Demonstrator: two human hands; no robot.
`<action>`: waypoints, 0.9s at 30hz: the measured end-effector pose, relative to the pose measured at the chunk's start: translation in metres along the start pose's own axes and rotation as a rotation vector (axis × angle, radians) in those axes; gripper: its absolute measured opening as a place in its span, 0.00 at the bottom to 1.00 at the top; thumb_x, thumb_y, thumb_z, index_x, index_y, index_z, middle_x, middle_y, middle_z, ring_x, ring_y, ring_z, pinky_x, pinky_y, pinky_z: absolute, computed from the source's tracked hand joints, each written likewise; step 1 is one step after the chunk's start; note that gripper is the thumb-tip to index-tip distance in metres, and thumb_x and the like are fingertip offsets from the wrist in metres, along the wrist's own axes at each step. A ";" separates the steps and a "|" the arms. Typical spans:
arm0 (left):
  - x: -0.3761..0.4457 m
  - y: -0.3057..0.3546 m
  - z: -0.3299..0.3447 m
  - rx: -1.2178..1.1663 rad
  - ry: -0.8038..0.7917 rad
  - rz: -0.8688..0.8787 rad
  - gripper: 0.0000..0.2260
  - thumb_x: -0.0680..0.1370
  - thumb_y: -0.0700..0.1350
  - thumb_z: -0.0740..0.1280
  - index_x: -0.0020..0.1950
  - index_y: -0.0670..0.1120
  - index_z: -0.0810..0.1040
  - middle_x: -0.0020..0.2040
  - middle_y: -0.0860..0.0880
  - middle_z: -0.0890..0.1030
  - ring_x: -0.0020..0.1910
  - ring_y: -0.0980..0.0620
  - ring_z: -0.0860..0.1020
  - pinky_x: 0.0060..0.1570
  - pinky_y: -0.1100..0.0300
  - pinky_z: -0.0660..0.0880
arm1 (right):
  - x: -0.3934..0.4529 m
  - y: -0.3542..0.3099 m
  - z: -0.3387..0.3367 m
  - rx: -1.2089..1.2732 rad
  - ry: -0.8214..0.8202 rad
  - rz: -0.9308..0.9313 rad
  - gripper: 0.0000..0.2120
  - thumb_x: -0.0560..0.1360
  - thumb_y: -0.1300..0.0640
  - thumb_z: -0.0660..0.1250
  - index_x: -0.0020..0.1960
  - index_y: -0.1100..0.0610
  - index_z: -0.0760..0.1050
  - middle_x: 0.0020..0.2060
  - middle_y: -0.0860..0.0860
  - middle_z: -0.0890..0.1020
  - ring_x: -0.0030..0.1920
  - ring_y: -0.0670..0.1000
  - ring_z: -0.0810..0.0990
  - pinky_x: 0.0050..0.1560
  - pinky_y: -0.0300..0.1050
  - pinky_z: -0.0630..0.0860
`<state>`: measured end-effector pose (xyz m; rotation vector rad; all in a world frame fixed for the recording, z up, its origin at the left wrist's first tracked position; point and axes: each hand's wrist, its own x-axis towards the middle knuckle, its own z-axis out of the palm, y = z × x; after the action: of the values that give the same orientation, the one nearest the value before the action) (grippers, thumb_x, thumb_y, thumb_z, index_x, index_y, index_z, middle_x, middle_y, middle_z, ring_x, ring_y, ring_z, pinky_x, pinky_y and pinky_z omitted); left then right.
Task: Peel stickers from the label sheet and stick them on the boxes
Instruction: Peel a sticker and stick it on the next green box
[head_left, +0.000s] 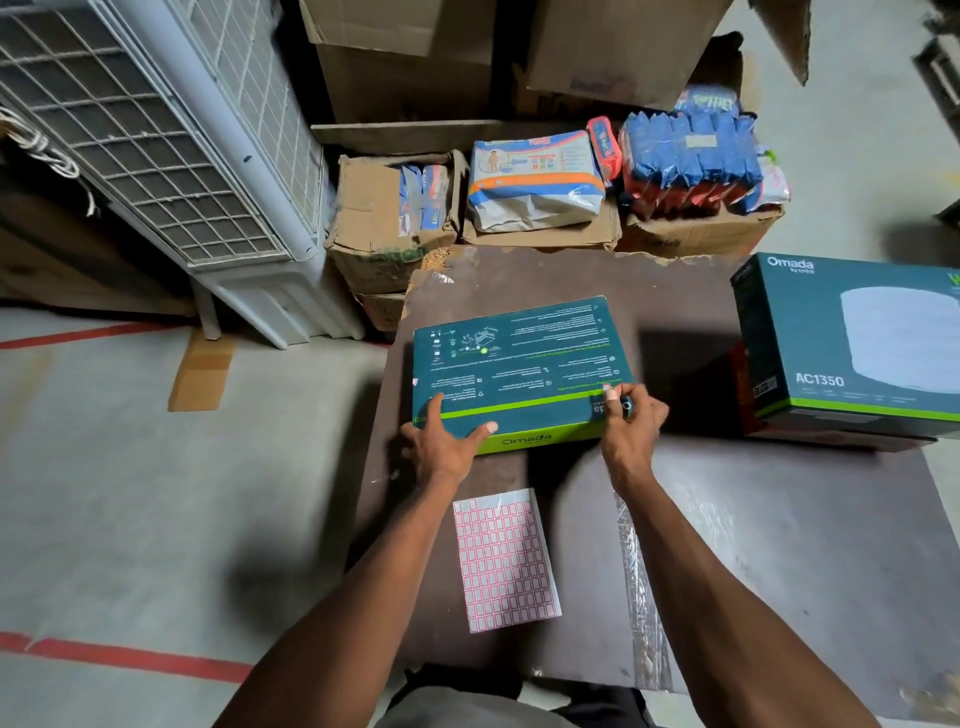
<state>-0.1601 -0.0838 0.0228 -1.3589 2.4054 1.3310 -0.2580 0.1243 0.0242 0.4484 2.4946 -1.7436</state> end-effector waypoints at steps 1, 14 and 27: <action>-0.006 -0.002 0.001 -0.036 0.000 -0.005 0.45 0.67 0.61 0.81 0.79 0.57 0.64 0.70 0.39 0.65 0.67 0.37 0.71 0.64 0.51 0.71 | -0.001 -0.003 -0.001 -0.028 0.031 -0.048 0.04 0.82 0.56 0.67 0.51 0.56 0.79 0.58 0.56 0.69 0.56 0.52 0.75 0.65 0.43 0.72; -0.049 -0.005 0.028 -0.213 -0.231 -0.052 0.43 0.75 0.69 0.68 0.82 0.62 0.47 0.79 0.44 0.67 0.73 0.41 0.72 0.71 0.50 0.69 | -0.020 -0.089 -0.013 -0.316 0.045 -0.819 0.05 0.76 0.64 0.69 0.52 0.58 0.79 0.69 0.61 0.70 0.70 0.65 0.68 0.66 0.61 0.72; -0.010 0.141 -0.118 0.418 0.091 1.101 0.55 0.65 0.67 0.77 0.83 0.58 0.49 0.84 0.50 0.49 0.82 0.47 0.47 0.78 0.38 0.50 | -0.061 -0.093 -0.021 -0.411 -0.079 -0.955 0.17 0.81 0.48 0.59 0.54 0.59 0.82 0.74 0.64 0.69 0.76 0.69 0.62 0.70 0.65 0.69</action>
<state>-0.2182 -0.1290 0.1917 0.0964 3.3469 0.7123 -0.2225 0.1019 0.1298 -0.9599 3.1100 -1.2459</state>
